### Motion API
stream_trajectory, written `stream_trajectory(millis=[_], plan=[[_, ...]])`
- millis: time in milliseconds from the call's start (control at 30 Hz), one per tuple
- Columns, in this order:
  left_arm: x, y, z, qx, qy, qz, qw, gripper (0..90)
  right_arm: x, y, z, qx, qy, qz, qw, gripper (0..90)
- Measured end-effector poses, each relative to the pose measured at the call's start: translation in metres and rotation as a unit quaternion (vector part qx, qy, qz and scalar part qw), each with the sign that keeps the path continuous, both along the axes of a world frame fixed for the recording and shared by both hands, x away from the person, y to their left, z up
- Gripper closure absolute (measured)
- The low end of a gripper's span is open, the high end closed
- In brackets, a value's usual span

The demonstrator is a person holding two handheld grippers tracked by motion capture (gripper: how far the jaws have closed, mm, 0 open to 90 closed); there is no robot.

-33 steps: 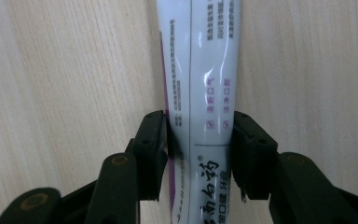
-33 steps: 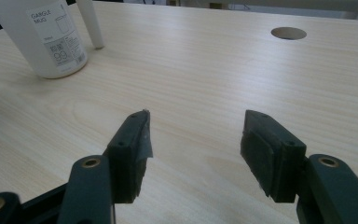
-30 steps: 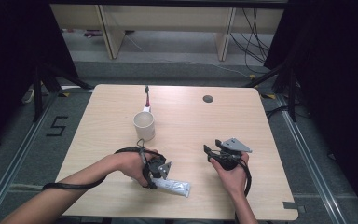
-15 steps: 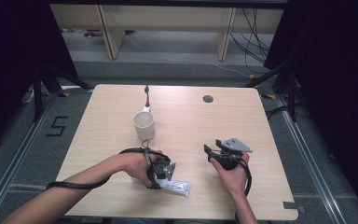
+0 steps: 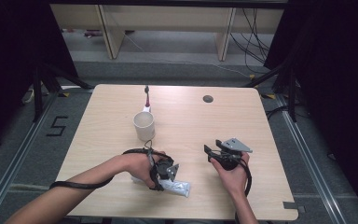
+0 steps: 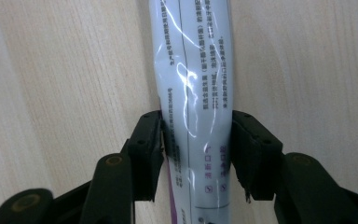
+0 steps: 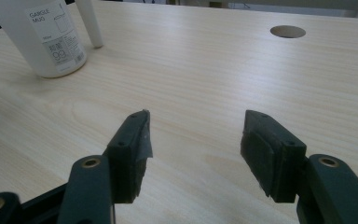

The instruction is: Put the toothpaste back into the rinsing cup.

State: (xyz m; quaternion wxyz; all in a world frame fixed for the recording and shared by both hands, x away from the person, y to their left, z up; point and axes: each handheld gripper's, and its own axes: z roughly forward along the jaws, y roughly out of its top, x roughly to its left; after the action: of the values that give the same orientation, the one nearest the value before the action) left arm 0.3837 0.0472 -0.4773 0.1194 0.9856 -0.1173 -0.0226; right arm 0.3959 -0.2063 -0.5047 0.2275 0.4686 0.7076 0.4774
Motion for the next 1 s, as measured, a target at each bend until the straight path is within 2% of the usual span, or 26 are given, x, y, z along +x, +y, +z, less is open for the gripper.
stream_trajectory(millis=[100,133,233,267,400,500,633,667,700,800,900,933,967,1000], plan=[[0.0005,-0.0011,-0.0005,0.003,-0.001,-0.004,1.0,55.5,0.0002,-0.0004,-0.0001,0.001,0.001,0.0,1.0,42.7],[0.0005,-0.0013,-0.0006,0.005,-0.001,-0.005,1.0,55.7,-0.0008,0.0004,0.0003,0.006,0.007,-0.005,0.9999,42.7],[0.0002,-0.0018,-0.0011,0.009,-0.003,-0.007,0.9999,56.5,0.0009,-0.0009,-0.0003,0.0,-0.001,0.002,1.0,42.7],[0.0004,-0.0021,-0.0009,0.012,-0.006,-0.009,0.9999,56.8,-0.0008,0.0004,0.0001,0.006,0.007,-0.005,0.9999,42.7],[-0.0012,-0.0026,-0.002,0.01,-0.007,-0.002,0.9999,57.6,0.0001,-0.0007,0.0,-0.007,-0.001,-0.001,1.0,42.7],[-0.0003,-0.0024,-0.0017,0.014,-0.01,-0.004,0.9998,58.2,0.0002,-0.0003,-0.0001,-0.001,0.0,0.001,1.0,42.7],[-0.0007,-0.0018,-0.0019,0.012,-0.008,-0.001,0.9999,59.6,0.0006,-0.001,-0.0002,0.001,0.0,0.002,1.0,42.7],[-0.0006,-0.002,-0.0017,0.013,-0.007,-0.001,0.9999,60.3,-0.0009,0.0002,0.0001,0.006,0.007,-0.003,1.0,42.7],[-0.0005,-0.0022,-0.0015,0.016,-0.006,-0.001,0.9999,60.9,0.0003,-0.0009,-0.0003,-0.003,-0.001,0.001,1.0,42.7],[-0.0009,-0.0029,-0.0011,0.021,0.002,0.0,0.9998,62.6,0.0013,-0.0024,-0.0006,-0.009,-0.003,0.004,1.0,42.7],[-0.0011,-0.0037,-0.0001,0.023,-0.001,-0.006,0.9997,65.2,0.0016,-0.0027,-0.0009,-0.008,-0.006,0.004,0.9999,42.7],[0.001,-0.0042,0.0017,0.035,-0.012,-0.024,0.999,66.3,0.0017,-0.0031,-0.001,-0.007,-0.006,0.006,0.9999,42.7],[-0.0006,-0.0034,0.0012,0.026,-0.008,-0.014,0.9995,67.2,0.0002,-0.0017,-0.0008,-0.001,0.002,0.0,1.0,42.7],[-0.0016,-0.0027,0.0011,0.019,-0.005,-0.006,0.9998,68.4,0.0012,-0.0036,-0.0004,-0.016,-0.007,0.004,0.9998,42.7]])
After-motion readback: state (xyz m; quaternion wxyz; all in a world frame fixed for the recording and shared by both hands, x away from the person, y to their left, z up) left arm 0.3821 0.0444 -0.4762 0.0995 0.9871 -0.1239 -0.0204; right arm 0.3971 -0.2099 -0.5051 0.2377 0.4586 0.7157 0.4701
